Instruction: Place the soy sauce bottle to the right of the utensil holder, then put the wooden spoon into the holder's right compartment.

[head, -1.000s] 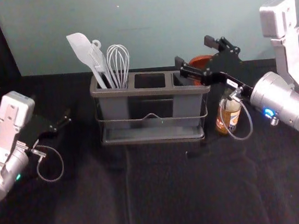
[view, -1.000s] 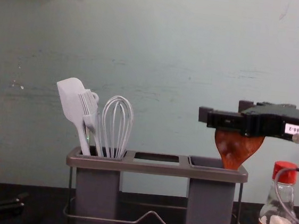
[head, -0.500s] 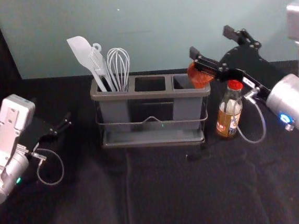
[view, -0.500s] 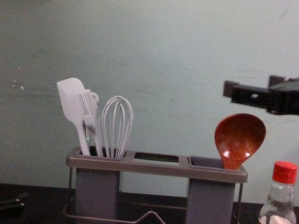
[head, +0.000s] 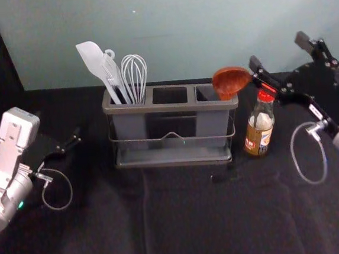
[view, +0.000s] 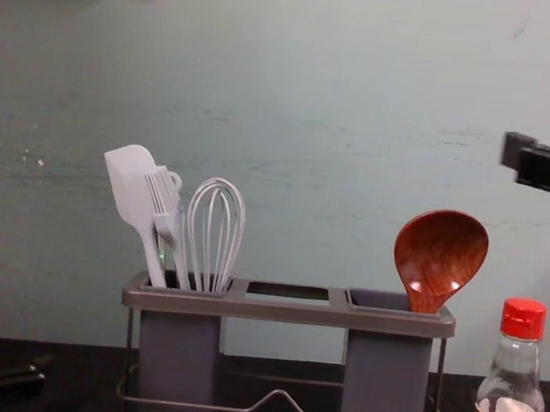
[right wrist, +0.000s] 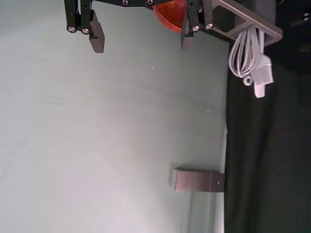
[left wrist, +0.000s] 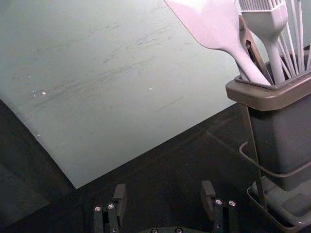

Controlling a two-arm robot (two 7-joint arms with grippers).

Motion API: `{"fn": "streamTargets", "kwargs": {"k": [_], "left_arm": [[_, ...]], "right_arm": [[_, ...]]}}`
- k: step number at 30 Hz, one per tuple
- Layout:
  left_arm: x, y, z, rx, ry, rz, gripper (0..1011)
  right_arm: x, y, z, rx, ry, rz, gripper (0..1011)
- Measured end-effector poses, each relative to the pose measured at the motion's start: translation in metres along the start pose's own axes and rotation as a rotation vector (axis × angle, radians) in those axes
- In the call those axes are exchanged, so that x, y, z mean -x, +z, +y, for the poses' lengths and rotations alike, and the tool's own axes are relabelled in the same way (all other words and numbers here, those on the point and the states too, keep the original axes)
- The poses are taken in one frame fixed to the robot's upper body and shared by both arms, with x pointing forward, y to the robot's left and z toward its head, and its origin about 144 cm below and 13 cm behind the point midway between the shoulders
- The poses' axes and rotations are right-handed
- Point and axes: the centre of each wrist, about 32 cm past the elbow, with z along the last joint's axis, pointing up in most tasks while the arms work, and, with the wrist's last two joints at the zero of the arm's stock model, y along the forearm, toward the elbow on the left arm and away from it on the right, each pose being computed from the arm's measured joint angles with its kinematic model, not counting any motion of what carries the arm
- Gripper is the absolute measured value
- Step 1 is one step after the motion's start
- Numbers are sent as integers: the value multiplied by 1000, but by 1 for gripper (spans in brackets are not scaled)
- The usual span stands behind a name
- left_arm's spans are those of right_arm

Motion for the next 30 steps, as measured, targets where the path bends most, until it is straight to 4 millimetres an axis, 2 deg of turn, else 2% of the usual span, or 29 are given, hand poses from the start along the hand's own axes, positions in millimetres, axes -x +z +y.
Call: {"fn": "streamTargets", "kwargs": {"k": [8, 13, 30], "left_arm": [[0, 0, 0, 0, 0, 0, 1005], [0, 0, 0, 0, 0, 0, 1005], [0, 0, 0, 0, 0, 0, 1005]], "right_arm": [[10, -13, -27, -63, -68, -58, 1002], [18, -29, -44, -93, -93, -95, 1002], [37, -80, -61, -90, -129, -120, 1003]]}}
